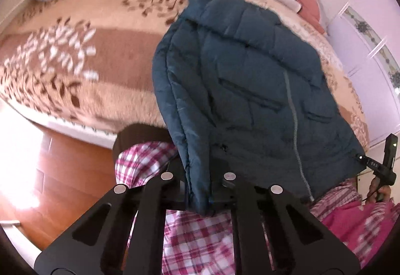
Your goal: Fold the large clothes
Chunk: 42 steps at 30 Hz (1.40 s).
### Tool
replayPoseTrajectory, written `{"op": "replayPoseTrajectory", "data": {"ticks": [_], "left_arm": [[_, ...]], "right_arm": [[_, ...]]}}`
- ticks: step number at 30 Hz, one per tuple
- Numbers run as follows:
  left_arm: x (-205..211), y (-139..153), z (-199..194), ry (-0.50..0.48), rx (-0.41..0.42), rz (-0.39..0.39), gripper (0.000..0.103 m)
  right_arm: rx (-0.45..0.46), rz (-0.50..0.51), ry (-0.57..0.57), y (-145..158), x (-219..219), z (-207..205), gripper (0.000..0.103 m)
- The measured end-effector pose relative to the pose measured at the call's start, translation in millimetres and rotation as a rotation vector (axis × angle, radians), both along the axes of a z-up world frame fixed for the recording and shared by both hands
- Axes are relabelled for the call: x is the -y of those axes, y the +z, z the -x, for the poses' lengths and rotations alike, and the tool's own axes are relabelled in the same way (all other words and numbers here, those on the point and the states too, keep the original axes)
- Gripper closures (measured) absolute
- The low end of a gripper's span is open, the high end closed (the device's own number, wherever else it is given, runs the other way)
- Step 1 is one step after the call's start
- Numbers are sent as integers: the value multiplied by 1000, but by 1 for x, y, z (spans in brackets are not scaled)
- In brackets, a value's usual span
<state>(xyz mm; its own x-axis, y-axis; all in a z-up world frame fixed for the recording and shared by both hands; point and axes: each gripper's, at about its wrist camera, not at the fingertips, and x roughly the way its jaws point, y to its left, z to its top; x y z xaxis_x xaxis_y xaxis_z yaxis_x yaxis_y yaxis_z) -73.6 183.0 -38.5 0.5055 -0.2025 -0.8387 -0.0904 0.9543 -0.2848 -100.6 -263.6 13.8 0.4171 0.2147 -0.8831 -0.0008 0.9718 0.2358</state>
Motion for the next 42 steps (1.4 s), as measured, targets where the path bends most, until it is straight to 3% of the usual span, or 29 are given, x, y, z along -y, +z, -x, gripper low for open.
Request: {"op": "replayPoseTrajectory", "data": {"ticks": [9, 20, 26, 34, 42], "left_arm": [[-10, 62, 9, -1, 147, 45, 94], [-27, 96, 36, -29, 209, 93, 94], [-31, 102, 18, -31, 228, 131, 94], [-34, 119, -42, -32, 257, 175, 94], [-42, 146, -139, -23, 333, 206, 92]], "right_arm": [[125, -103, -5, 52, 10, 5, 94], [167, -234, -40, 85, 27, 35, 94], [167, -294, -59, 89, 33, 29, 94], [173, -361, -72, 106, 38, -35, 94], [222, -372, -54, 137, 43, -152, 94]]}}
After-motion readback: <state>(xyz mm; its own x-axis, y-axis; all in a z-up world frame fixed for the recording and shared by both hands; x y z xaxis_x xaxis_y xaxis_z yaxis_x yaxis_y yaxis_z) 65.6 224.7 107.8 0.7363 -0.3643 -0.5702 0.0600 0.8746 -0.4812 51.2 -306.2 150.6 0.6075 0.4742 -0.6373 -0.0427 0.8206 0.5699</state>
